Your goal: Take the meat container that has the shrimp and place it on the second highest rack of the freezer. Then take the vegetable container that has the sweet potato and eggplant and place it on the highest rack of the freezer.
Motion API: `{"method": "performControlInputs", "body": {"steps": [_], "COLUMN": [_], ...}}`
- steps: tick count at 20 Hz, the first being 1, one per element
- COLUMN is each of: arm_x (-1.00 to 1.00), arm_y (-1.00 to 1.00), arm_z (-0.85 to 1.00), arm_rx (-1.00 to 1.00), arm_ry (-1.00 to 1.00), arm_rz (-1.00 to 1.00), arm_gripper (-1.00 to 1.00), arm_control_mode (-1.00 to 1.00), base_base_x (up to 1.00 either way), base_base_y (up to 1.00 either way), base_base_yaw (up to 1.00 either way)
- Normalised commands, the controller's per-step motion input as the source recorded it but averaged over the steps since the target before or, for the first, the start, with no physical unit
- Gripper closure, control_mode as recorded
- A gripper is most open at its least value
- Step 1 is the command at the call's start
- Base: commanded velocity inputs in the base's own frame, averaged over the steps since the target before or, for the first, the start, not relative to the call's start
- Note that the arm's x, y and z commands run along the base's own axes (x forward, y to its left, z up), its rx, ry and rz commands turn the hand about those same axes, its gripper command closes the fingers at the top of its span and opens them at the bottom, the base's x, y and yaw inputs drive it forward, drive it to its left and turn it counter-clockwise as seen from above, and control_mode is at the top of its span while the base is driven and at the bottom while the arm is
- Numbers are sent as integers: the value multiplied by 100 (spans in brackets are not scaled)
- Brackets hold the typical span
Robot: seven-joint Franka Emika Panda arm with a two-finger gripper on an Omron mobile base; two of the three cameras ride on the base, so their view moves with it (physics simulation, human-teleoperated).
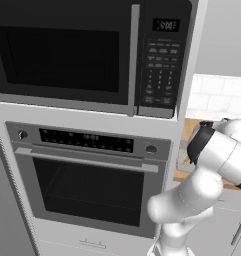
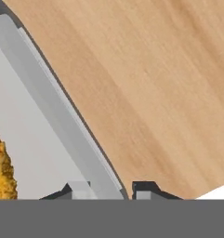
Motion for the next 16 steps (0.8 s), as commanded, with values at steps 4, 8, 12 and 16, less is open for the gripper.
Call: {"method": "performControlInputs", "body": {"steps": [4, 8, 12, 16], "arm_x": [-71, -62, -27, -37], "arm_y": [0, 0, 0, 19], "arm_z": [19, 57, 95, 100], "arm_rx": [3, 0, 0, 2], "arm_ry": [-28, -35, -3, 7], "arm_rz": [0, 9, 5, 3], "arm_gripper": [100, 100, 100, 100], "arm_control_mode": [-100, -100, -100, -100], "base_base_x": [0, 0, 0, 0], "base_base_y": [0, 0, 0, 0], "base_base_yaw": [0, 0, 0, 0]}}
